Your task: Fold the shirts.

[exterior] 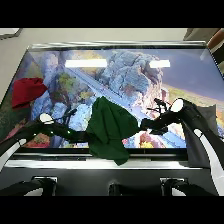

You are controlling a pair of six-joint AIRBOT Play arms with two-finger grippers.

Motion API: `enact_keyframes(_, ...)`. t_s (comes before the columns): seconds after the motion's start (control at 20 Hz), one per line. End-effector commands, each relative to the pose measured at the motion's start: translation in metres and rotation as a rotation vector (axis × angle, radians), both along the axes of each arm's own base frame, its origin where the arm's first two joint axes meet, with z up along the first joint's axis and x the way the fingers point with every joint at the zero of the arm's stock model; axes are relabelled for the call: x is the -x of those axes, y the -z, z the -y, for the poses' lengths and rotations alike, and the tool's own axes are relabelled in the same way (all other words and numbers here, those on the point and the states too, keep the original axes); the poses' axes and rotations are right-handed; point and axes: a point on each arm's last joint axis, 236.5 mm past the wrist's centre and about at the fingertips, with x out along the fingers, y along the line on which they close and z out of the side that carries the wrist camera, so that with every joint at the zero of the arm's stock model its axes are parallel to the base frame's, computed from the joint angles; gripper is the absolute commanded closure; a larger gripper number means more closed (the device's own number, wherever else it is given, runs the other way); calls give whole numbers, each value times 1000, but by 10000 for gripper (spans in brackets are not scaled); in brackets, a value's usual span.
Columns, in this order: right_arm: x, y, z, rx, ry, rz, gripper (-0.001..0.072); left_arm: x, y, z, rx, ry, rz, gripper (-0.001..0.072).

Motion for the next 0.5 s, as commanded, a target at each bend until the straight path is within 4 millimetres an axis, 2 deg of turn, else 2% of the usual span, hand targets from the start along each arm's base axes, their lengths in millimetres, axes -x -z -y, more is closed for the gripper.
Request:
enact_keyframes(0.0,-23,12,-17,-78,67,43,1,20,12,27,25,36,-25,46)
enact_keyframes(0.05,-26,21,-22,-101,88,22,2,21,12,34,34,38,-26,96)
enact_keyframes(0.15,-32,36,-33,-152,117,-5,4,25,17,45,25,25,-43,121)
enact_keyframes(0.25,-38,44,-46,-218,142,-21,36,32,22,51,14,37,-57,472)
enact_keyframes(0.3,-40,43,-52,-251,137,-14,124,34,23,52,13,45,-59,642)
enact_keyframes(0.35,-43,39,-56,-275,120,9,316,33,22,52,15,49,-54,679)
enact_keyframes(0.4,-46,34,-58,-283,100,27,637,30,20,50,13,54,-38,681)
enact_keyframes(0.45,-52,27,-57,-282,92,52,669,24,18,44,0,64,-15,681)
